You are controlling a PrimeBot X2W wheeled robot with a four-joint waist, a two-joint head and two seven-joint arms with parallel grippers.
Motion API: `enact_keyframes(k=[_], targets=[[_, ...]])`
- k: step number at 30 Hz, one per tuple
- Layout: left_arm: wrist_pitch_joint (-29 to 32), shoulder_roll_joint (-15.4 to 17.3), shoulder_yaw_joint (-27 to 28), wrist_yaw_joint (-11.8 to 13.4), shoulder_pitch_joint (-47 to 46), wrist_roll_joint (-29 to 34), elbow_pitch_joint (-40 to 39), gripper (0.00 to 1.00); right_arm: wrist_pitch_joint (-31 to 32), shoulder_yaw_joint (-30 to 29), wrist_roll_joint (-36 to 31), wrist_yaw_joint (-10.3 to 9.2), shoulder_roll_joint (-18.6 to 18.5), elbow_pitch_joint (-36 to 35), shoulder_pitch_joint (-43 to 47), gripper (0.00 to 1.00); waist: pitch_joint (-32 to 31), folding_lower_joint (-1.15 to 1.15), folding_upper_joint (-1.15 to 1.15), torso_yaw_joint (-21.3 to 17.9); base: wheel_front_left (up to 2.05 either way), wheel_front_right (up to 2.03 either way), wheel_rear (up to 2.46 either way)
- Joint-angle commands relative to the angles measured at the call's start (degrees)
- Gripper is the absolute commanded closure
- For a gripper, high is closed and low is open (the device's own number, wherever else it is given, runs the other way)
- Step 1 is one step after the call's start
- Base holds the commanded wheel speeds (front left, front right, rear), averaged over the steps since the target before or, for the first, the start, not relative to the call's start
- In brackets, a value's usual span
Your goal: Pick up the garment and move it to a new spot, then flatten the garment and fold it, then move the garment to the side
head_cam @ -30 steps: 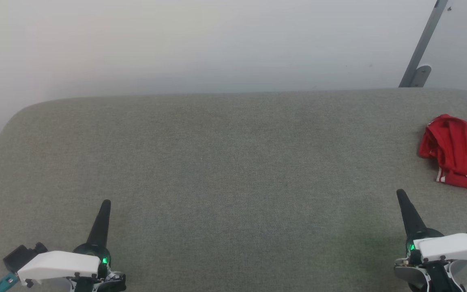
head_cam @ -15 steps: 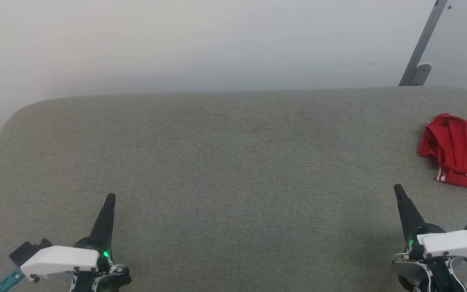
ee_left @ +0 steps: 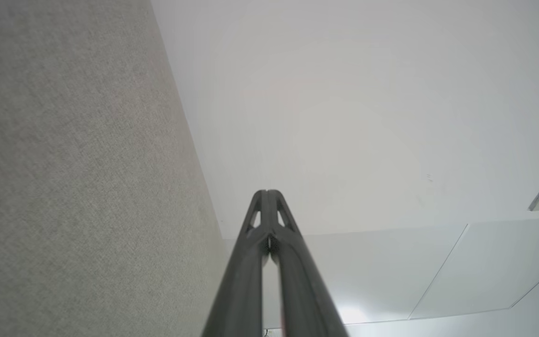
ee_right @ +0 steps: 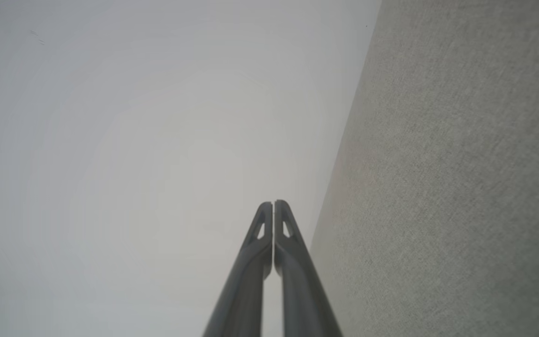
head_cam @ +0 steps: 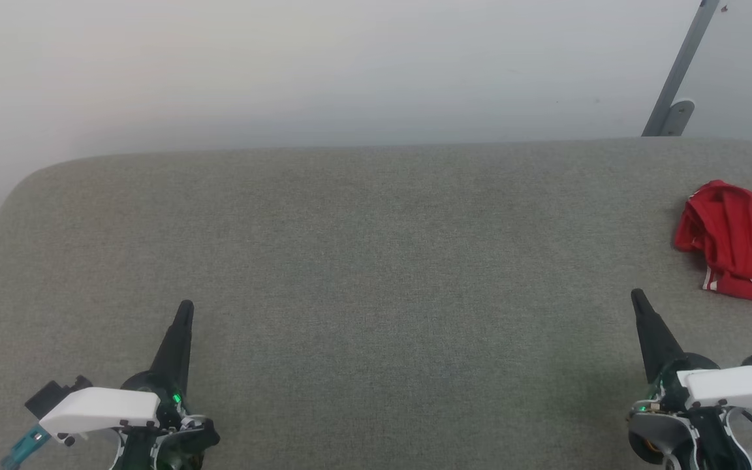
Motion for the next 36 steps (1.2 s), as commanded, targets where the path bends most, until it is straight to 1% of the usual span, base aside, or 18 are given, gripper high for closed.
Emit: enact_keyframes(k=[1, 7, 36], targets=[[0.45, -0.14, 0.22, -0.15, -1.05, -0.95, -0.06, 1.0, 0.39, -0.2, 1.1, 0.02, 0.32, -0.49, -0.84, 1.0, 0.02, 0.0, 0.0, -0.01, 0.0, 0.0, 0.0], [1.07, -0.7, 0.26, -0.16, -1.39, -2.91, 0.07, 1.0, 1.07, -0.25, 3.61, 0.02, 0.61, -0.52, -0.97, 1.0, 0.14, 0.0, 0.0, -0.05, 0.0, 0.0, 0.0], [1.05, -0.65, 0.21, -0.16, -1.43, -2.87, 0.05, 1.0, 1.06, -0.22, 3.47, 0.02, 0.57, -0.5, -0.92, 1.0, 0.15, 0.0, 0.0, -0.05, 0.0, 0.0, 0.0]])
